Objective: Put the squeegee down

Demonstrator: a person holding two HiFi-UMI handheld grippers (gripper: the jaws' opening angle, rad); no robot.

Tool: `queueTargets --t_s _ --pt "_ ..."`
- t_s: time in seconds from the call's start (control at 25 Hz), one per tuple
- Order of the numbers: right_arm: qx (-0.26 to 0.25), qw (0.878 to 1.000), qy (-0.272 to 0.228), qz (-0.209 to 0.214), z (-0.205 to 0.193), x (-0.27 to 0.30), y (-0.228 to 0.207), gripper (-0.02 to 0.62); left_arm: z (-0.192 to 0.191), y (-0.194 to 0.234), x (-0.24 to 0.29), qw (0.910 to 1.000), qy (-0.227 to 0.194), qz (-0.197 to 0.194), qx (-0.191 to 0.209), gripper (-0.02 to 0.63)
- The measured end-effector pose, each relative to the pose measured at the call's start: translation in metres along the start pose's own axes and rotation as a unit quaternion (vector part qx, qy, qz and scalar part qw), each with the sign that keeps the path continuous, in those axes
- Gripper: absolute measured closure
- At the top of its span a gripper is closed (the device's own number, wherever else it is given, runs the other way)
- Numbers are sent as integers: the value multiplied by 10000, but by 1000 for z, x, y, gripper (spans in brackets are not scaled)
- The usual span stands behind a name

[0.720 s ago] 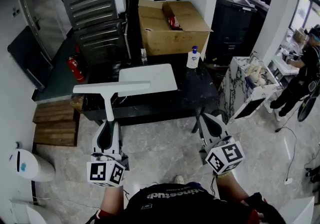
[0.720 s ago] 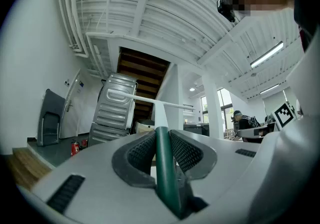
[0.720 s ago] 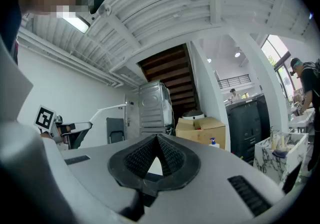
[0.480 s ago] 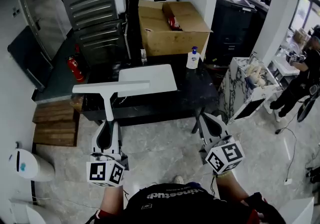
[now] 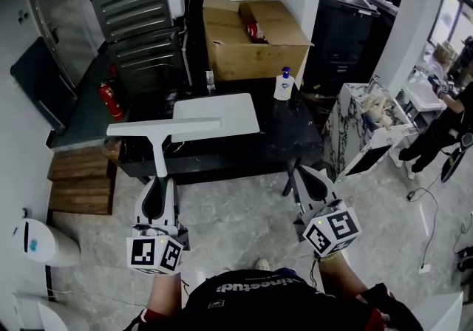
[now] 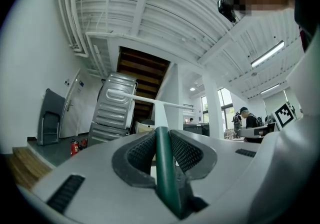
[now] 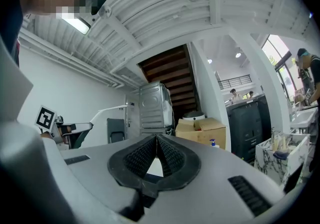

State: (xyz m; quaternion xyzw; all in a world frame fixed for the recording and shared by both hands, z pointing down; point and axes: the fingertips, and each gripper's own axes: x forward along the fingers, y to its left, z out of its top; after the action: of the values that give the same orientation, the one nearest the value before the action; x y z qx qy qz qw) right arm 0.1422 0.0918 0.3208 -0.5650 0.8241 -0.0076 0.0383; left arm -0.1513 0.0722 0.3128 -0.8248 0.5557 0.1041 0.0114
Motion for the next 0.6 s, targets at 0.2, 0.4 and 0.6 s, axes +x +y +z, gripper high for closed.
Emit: queueTargets --t_s 0.2,0.4,0.6 --pt "19 10000 42 67 1 -1 -2 555 0 -7 5 10000 12 -28 -33 503" --pt "49 9999 86 137 0 -9 -46 555 -7 -42 27 10000 15 27 -6 503" --pt "108 9999 72 96 -5 -21 -88 555 -15 -69 38 9999 23 133 48 503"
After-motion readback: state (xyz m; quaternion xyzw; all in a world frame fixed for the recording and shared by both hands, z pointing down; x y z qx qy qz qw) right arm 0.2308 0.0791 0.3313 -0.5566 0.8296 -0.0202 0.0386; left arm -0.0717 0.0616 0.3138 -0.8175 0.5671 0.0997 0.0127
